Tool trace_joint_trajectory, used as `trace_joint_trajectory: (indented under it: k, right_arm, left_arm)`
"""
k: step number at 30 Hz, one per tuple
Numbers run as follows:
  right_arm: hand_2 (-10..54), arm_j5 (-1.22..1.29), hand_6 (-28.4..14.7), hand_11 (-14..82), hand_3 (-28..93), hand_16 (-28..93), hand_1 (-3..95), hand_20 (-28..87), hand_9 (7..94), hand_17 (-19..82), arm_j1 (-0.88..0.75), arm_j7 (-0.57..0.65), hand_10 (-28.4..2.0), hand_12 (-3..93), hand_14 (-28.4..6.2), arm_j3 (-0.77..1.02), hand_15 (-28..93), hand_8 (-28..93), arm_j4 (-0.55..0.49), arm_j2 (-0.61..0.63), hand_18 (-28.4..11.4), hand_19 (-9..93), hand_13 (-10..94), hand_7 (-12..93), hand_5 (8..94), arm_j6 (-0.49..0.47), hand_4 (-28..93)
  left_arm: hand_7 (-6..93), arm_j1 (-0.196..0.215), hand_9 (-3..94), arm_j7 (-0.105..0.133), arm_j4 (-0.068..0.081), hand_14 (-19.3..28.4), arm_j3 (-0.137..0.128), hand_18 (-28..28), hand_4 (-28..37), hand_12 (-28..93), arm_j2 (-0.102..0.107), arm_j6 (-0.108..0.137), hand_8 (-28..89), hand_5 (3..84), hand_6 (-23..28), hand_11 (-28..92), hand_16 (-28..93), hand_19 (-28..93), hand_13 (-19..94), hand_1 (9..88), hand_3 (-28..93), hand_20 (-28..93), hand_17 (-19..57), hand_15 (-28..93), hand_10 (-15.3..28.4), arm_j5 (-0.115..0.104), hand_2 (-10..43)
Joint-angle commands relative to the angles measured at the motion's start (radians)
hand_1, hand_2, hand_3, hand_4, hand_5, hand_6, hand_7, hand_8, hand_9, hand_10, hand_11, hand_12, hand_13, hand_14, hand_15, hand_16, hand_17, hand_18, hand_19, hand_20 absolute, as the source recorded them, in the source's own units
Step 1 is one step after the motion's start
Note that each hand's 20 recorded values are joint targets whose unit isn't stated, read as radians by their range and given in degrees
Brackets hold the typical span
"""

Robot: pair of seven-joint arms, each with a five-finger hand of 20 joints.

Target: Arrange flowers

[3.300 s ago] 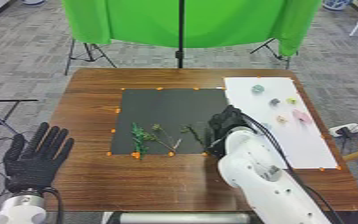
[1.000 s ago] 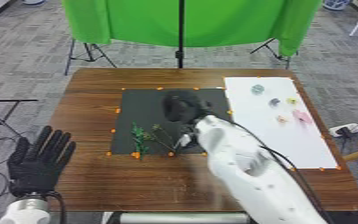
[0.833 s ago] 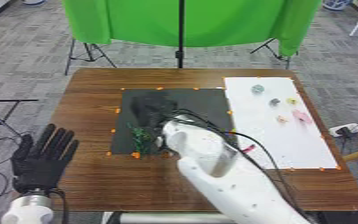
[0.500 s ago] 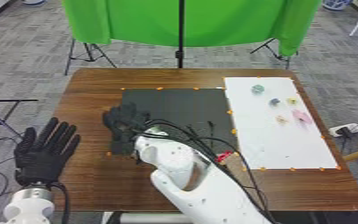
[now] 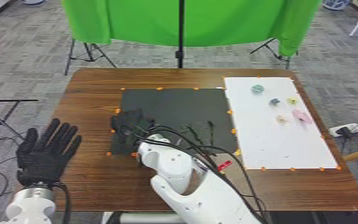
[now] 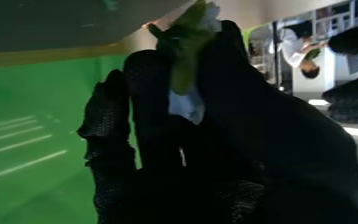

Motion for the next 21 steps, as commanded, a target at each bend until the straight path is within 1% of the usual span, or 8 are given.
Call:
trace_joint_trajectory:
  k: [1, 4, 9, 15, 18, 19, 20, 21]
  right_arm:
    - [-9.5, 0.045, -1.2, 24.5, 83, 33, 49.9, 45, 60.2, 29, 0.006, 0.039, -14.5, 19.4, -13.3, -0.01, 68, -15, -0.023, 0.011, -22.4, 83, 53, 22, 61.7, 0.006, -28]
    - [-9.5, 0.043, -1.4, 24.2, 83, 30, 48.7, 45, 59.8, 28, 0.005, 0.027, -14.7, 19.3, -13.7, -0.013, 69, -14, -0.03, 0.015, -22.6, 82, 53, 21, 61.8, -0.004, -28]
    - [-9.5, 0.047, -2.3, 22.9, 84, 29, 47.1, 45, 58.9, 28, 0.001, 0.028, -15.3, 19.0, -13.9, -0.013, 70, -13, -0.044, 0.018, -22.7, 82, 52, 18, 60.2, -0.044, -28]
    - [-9.5, 0.048, -3.1, 18.2, 84, 27, 44.5, 45, 54.7, 26, -0.008, 0.034, -16.0, 18.0, -14.5, -0.01, 70, -12, -0.057, 0.021, -23.2, 81, 50, 14, 55.5, -0.078, -28]
    - [-9.5, 0.074, -3.4, 17.0, 83, 27, 44.1, 45, 53.3, 26, -0.013, 0.059, -16.3, 17.9, -14.9, -0.002, 69, -12, -0.073, 0.027, -23.4, 81, 49, 13, 53.7, -0.087, -28]
    - [-9.5, 0.097, -3.6, 16.8, 83, 27, 44.1, 45, 53.1, 26, -0.017, 0.08, -16.4, 17.8, -14.9, 0.008, 69, -12, -0.083, 0.029, -23.5, 81, 49, 13, 53.2, -0.078, -28]
    - [-9.5, 0.125, -3.6, 15.7, 82, 27, 43.9, 45, 52.2, 26, -0.015, 0.096, -16.8, 17.6, -15.0, 0.019, 69, -11, -0.095, 0.035, -23.5, 81, 49, 13, 52.4, -0.068, -28]
    - [-9.5, 0.155, -4.0, 15.1, 82, 26, 42.9, 45, 51.4, 26, -0.02, 0.115, -17.1, 17.6, -15.2, 0.036, 68, -11, -0.116, 0.044, -23.6, 81, 48, 12, 51.2, -0.066, -28]
  left_arm:
    - [12.8, 0.005, 40.8, -0.011, 0.012, 13.3, 0.002, 13.8, -28.3, 11, -0.007, 0.007, -11, 44.7, 7.6, 19, -3, 34, 34, 26.9, 72, 14, -3.6, 24, 14.1, -0.009, 13.1]
    - [12.9, 0.004, 40.8, -0.003, 0.013, 13.3, 0.007, 13.8, -28.3, 11, -0.006, 0.008, -11, 44.7, 7.6, 19, -3, 34, 34, 27.0, 72, 14, -3.6, 24, 14.1, -0.016, 13.0]
    - [13.1, -0.006, 40.8, -0.004, 0.016, 13.2, 0.013, 13.8, -28.3, 11, -0.007, 0.014, -11, 44.8, 7.6, 19, -3, 34, 34, 27.1, 72, 14, -3.5, 24, 14.1, -0.018, 13.0]
    - [13.1, -0.014, 40.8, -0.003, 0.018, 13.2, 0.018, 13.8, -28.3, 11, -0.008, 0.023, -11, 44.3, 7.7, 19, -3, 34, 34, 27.0, 72, 14, -3.6, 25, 14.0, -0.022, 12.9]
    - [13.1, -0.011, 40.7, -0.01, 0.017, 13.2, 0.013, 13.8, -28.3, 11, -0.017, 0.023, -11, 43.9, 7.7, 19, -3, 34, 34, 27.0, 72, 14, -3.6, 25, 14.0, -0.02, 12.8]
    - [13.2, -0.01, 40.7, -0.018, 0.018, 13.2, 0.009, 13.8, -28.3, 10, -0.025, 0.023, -11, 43.9, 7.7, 19, -3, 34, 34, 27.1, 72, 14, -3.6, 25, 14.0, -0.015, 12.8]
    - [13.1, -0.007, 40.7, -0.013, 0.018, 13.2, 0.008, 13.8, -28.3, 10, -0.029, 0.017, -11, 43.9, 7.7, 19, -3, 34, 34, 27.1, 72, 15, -3.6, 25, 14.0, -0.014, 12.8]
    - [13.2, 0.002, 40.7, -0.015, 0.015, 13.2, 0.003, 13.8, -28.3, 10, -0.037, 0.016, -11, 43.8, 7.7, 19, -3, 34, 34, 27.1, 72, 15, -3.6, 25, 14.0, -0.01, 12.8]
